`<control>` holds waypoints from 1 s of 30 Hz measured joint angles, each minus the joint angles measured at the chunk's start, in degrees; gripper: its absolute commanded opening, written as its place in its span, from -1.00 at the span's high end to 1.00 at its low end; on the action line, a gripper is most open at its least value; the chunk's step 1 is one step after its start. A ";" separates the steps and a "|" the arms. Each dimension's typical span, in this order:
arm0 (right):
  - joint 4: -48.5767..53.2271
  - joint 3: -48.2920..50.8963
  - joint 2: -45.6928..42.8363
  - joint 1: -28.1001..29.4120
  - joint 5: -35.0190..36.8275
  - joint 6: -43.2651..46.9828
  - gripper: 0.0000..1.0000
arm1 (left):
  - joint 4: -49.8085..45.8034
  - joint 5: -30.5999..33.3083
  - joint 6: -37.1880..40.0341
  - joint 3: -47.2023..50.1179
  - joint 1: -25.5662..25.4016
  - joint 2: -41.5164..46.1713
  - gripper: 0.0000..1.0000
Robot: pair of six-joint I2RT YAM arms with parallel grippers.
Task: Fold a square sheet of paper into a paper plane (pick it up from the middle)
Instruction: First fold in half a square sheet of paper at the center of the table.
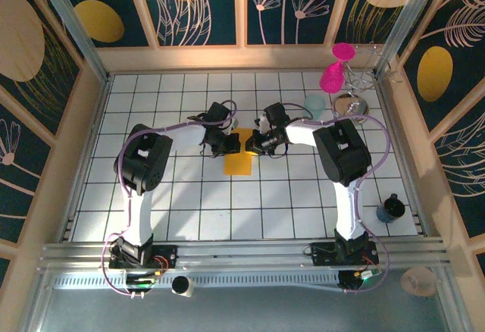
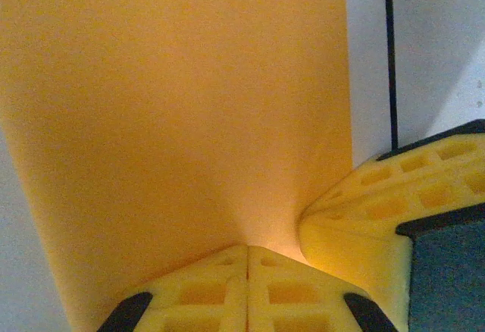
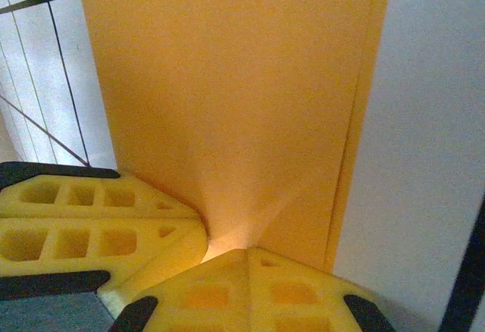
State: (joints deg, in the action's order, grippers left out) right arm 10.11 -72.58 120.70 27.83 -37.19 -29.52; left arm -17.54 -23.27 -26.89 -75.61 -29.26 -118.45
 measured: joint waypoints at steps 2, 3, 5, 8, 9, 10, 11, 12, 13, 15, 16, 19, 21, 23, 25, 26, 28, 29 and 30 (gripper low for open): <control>1.03 -0.66 0.35 -0.11 -0.31 1.09 0.96 | 1.29 -1.81 0.85 1.18 0.83 0.28 0.81; 1.62 -1.07 0.63 -0.15 -0.42 1.73 0.96 | 1.99 -2.78 1.18 2.12 1.49 0.66 0.80; 2.80 -1.92 1.05 -0.20 -0.57 2.89 0.96 | 2.73 -4.17 1.44 4.13 2.99 1.68 0.79; 4.83 -3.43 1.75 -0.22 -0.74 4.81 0.96 | 2.95 -5.31 1.70 7.39 5.84 3.82 0.78; 5.46 -3.98 1.95 -0.24 -0.79 5.29 0.96 | 2.95 -5.33 1.81 8.22 6.62 4.46 0.78; 6.03 -4.33 2.08 -0.24 -0.83 5.70 0.96 | 2.82 -5.22 1.84 8.87 7.26 4.96 0.78; 6.60 -4.76 2.25 -0.26 -0.83 6.25 0.96 | 2.51 -4.94 1.84 9.44 7.93 5.55 0.78; 7.17 -5.20 2.40 -0.26 -0.83 6.73 0.96 | 2.16 -4.61 1.84 9.90 8.57 6.08 0.78; 7.58 -5.51 2.49 -0.26 -0.83 6.99 0.96 | 1.88 -4.13 1.81 10.21 9.11 6.56 0.78; 8.33 -6.01 2.69 -0.28 -0.83 7.43 0.96 | 1.22 -3.10 1.60 10.82 10.01 7.72 0.78; 8.48 -6.16 2.73 -0.28 -0.85 7.65 0.96 | 1.31 -3.23 1.18 11.15 10.36 8.28 0.78; 8.63 -6.19 2.75 -0.31 -0.85 8.04 0.96 | 4.57 -5.25 -2.45 13.31 10.80 11.17 0.78; 8.61 -6.19 2.75 -0.31 -0.87 8.04 0.96 | 7.80 -6.93 -5.64 14.14 9.81 12.50 0.78; 8.61 -6.14 2.75 -0.31 -0.90 8.04 0.96 | 10.60 -7.87 -7.91 14.10 7.98 12.66 0.78; 8.57 -6.12 2.75 -0.31 -0.94 8.02 0.96 | 11.93 -8.44 -9.55 13.70 5.55 12.22 0.78; 8.52 -6.05 2.75 -0.31 -0.98 8.02 0.96 | 12.37 -8.79 -10.29 13.18 4.28 11.56 0.78; 8.46 -6.03 2.75 -0.31 -1.03 8.02 0.96 | 12.94 -9.29 -11.19 12.26 2.36 10.05 0.79; 8.44 -6.03 2.75 -0.31 -1.03 8.02 0.96 | 13.07 -9.31 -11.39 12.00 1.73 9.20 0.79; 8.41 -6.03 2.75 -0.31 -1.05 8.02 0.96 | 13.00 -9.31 -11.58 11.91 1.46 8.50 0.79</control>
State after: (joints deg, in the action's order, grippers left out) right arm 18.52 -78.61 123.46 27.53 -38.24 -21.50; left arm -4.54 -32.58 -38.48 -63.70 -27.79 -109.95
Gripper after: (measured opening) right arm 0.054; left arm 0.105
